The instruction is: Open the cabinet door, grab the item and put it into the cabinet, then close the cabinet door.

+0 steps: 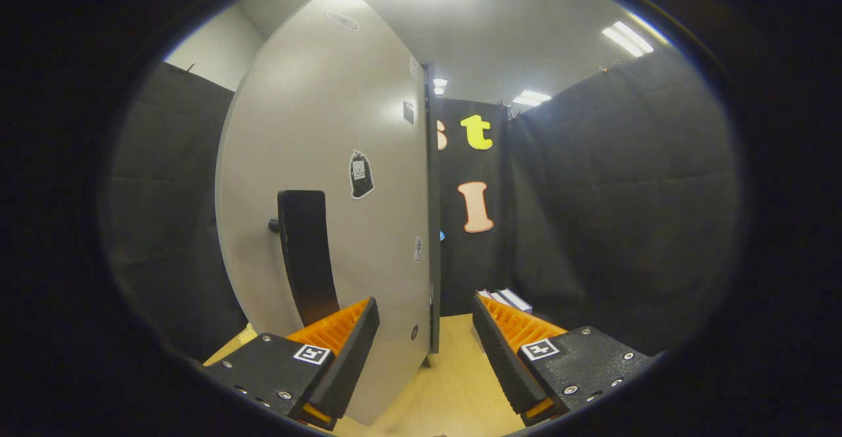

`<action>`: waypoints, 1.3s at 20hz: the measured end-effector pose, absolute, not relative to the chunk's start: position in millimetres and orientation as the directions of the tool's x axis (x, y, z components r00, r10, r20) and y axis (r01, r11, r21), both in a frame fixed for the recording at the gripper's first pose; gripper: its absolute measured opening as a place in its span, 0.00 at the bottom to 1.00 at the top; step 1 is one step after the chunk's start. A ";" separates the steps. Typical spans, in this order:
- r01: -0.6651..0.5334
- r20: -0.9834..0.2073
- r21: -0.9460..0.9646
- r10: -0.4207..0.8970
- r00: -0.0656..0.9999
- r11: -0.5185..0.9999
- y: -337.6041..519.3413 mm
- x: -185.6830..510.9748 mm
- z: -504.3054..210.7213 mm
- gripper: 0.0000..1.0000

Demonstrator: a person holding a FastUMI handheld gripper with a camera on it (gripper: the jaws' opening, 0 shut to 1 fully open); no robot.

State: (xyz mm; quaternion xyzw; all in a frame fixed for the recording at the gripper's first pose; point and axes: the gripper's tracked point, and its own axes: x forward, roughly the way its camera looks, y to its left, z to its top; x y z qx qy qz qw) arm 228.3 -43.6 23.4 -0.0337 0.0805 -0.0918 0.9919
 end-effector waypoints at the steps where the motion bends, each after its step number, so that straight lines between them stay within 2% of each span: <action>1: 0.166 -0.155 -0.080 -0.177 0.972 0.983 -38.6 231.3 22.1 0.89; 26: -0.047 -0.165 -0.036 0.041 0.985 0.998 91.6 317.1 16.5 0.92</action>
